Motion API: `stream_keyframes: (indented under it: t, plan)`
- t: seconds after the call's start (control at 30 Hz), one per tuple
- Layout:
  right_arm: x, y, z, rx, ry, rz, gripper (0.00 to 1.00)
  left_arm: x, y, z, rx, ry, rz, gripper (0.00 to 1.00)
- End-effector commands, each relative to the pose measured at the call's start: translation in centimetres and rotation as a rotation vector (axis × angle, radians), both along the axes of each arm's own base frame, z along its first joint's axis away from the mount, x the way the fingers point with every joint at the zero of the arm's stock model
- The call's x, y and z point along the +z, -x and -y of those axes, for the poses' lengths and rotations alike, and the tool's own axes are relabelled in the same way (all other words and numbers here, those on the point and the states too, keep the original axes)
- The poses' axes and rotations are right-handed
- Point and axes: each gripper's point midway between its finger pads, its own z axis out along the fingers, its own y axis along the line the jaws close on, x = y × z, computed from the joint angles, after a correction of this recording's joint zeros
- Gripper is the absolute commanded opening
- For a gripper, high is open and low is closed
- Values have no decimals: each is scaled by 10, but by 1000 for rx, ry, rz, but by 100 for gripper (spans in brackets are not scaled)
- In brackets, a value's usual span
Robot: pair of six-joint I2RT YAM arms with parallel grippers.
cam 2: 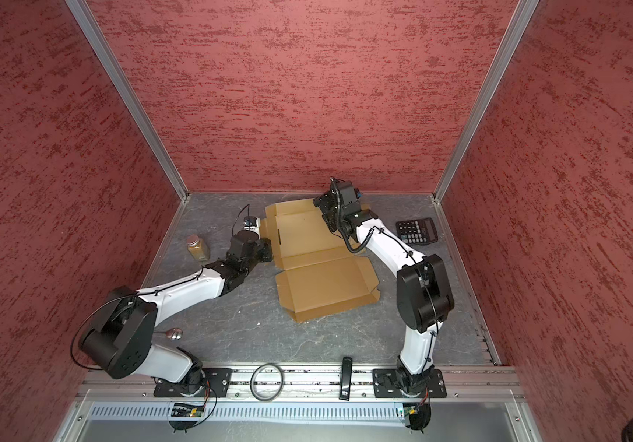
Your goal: Fold the paper box
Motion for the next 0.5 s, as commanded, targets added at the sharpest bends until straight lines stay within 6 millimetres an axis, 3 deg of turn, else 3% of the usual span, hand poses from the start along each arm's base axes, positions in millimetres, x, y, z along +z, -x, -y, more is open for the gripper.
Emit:
stream_keyframes:
  t: [0.0,0.23,0.47]
  plan:
    - [-12,-2,3,-84,-39,-73,82,24,-2,-3,25,-12,109,0]
    - [-12,-13,4,-120,-75,-66,82,24,3,-1,25,-18,145,0]
    - [1,-19,8,-155,-110,-39,82,21,7,3,18,-29,155,0]
